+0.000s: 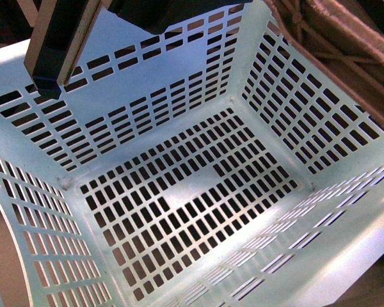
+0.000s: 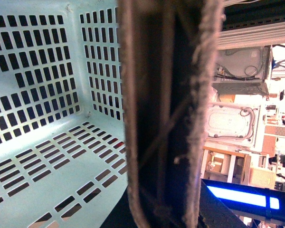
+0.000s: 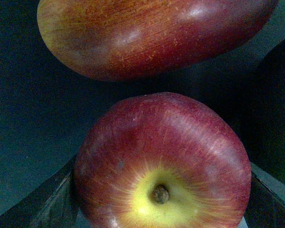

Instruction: Pick apple with right arm and hold basket with left

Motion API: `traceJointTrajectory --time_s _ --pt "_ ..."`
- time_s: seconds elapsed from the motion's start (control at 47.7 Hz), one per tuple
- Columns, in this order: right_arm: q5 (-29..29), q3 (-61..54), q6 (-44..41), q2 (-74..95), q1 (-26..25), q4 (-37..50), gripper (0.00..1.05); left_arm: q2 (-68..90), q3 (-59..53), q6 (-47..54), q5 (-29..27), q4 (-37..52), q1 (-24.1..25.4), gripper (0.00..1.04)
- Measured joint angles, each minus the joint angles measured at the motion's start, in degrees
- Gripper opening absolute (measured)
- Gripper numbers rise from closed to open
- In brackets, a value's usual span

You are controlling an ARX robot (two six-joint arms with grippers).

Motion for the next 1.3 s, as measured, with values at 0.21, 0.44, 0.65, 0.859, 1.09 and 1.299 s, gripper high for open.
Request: traceJointTrajectory --time_s 0.21,0.44,0.65,0.859,1.09,1.299 --pt "-4.11 -8.44 -6.32 -12.61 -0.98 -1.57 0.80 0.00 0.00 0.00 0.00 0.00 0.00 0.07" --pt "-11.78 -13.88 -12.44 -41.59 -2.56 -16.13 0.80 0.00 0.00 0.00 0.00 0.00 0.00 0.07" --pt "-13.46 -11.67 -12.24 -62.82 2.82 -26.88 0.80 0.00 0.00 0.00 0.02 0.00 0.00 0.07" --pt "-9.35 -5.60 -7.52 -73.26 18.12 -29.55 0.80 0.00 0.00 0.00 0.00 0.00 0.00 0.07" --pt "-4.81 -5.60 -2.47 -71.47 34.05 -26.40 0.80 0.00 0.00 0.02 0.00 0.00 0.00 0.07" --pt "-3.85 -8.07 0.61 -68.54 41.07 -24.57 0.80 0.00 0.00 0.02 -0.07 0.00 0.00 0.07"
